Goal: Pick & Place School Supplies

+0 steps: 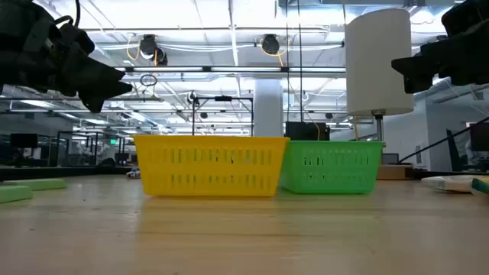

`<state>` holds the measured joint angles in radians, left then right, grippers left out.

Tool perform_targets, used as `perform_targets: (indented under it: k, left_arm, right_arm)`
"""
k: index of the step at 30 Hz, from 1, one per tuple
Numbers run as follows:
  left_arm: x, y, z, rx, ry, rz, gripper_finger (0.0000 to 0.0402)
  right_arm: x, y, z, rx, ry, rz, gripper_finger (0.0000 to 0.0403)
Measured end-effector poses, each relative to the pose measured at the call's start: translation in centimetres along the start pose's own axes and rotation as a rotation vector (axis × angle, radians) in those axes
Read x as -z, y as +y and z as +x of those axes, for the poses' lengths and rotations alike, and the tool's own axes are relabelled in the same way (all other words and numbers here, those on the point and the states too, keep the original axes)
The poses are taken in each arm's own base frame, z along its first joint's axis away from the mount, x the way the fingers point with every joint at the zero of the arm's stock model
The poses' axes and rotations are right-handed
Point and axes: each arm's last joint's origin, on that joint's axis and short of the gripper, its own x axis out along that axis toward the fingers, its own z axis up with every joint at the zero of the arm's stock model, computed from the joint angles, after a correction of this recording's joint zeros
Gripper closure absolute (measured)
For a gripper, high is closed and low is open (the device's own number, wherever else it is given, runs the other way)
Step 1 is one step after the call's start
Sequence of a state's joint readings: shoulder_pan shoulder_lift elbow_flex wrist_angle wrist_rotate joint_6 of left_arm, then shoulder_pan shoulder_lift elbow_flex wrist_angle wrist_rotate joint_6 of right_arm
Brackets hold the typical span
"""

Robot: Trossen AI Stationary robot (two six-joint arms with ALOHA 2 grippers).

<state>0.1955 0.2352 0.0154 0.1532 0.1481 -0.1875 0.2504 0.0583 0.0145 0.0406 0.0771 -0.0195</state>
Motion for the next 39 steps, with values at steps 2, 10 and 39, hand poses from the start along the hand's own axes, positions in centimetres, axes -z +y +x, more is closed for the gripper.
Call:
perform_targets:
  k: [2,10,39]
  left_arm:
    - [0.0,0.0,0.0,0.0,0.0,0.0,0.0232]
    - [0.0,0.0,0.0,0.0,0.0,0.0,0.0239]
    - [0.0,0.0,0.0,0.0,0.0,0.0,0.0202]
  right_arm:
    - [-0.01,0.0,0.0,0.0,0.0,0.0,0.019]
    - [0.0,0.0,0.0,0.0,0.0,0.0,0.019]
    - [0.0,0.0,0.0,0.0,0.0,0.0,0.019]
